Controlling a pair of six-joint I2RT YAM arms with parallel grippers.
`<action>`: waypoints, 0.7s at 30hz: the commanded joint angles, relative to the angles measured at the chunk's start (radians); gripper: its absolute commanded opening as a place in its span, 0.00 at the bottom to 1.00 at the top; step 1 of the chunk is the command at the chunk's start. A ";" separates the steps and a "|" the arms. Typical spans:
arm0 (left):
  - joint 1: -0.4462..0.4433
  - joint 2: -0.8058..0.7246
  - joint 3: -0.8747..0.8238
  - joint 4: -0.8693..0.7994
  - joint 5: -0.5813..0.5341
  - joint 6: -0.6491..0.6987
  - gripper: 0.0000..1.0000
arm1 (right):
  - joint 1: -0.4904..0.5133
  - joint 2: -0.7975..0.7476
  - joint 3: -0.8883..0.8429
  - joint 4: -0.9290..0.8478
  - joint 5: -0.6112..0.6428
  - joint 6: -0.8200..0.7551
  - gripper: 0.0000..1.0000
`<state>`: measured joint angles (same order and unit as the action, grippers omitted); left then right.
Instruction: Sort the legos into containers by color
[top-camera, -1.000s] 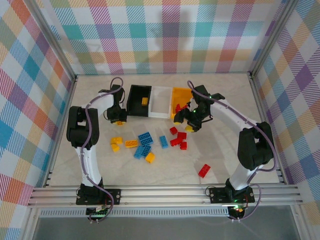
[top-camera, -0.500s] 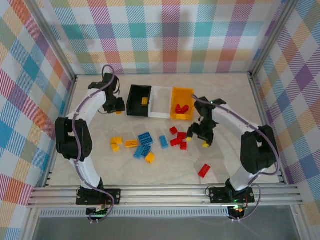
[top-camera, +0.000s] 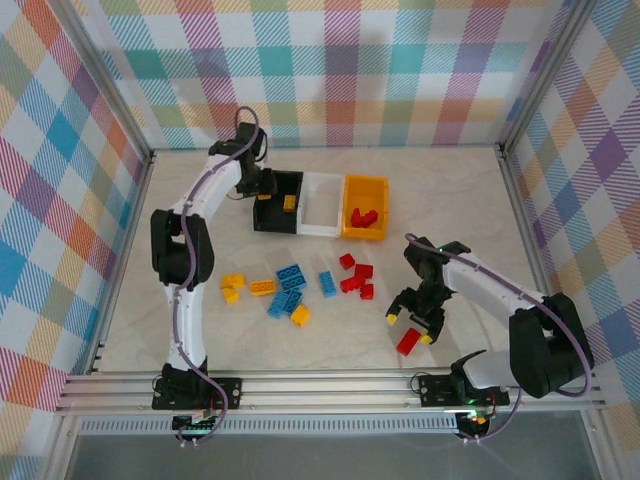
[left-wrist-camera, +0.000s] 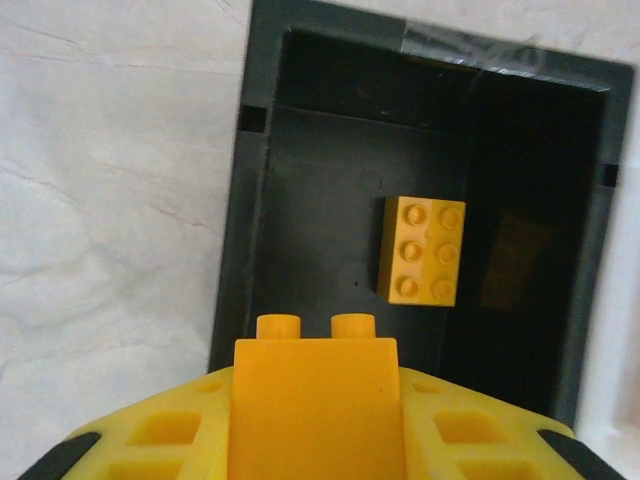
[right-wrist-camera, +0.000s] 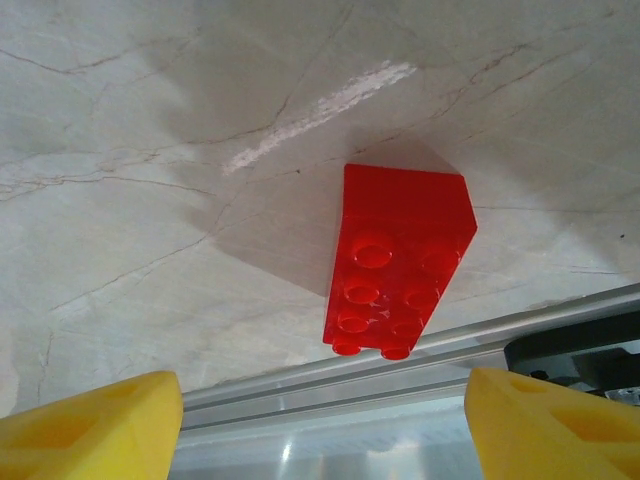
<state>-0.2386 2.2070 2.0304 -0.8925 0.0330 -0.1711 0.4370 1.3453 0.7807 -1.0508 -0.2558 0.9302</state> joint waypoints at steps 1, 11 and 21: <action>-0.013 0.039 0.070 -0.041 -0.004 0.002 0.40 | 0.006 -0.013 -0.028 0.036 -0.026 0.057 0.75; -0.022 0.042 0.090 -0.055 0.013 0.002 0.57 | 0.011 0.065 -0.112 0.130 -0.059 0.079 0.74; -0.034 -0.119 -0.036 -0.077 0.026 -0.014 0.62 | 0.009 0.139 -0.135 0.187 -0.017 0.067 0.59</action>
<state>-0.2657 2.2024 2.0396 -0.9367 0.0372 -0.1688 0.4404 1.4544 0.6601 -0.8864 -0.2897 0.9890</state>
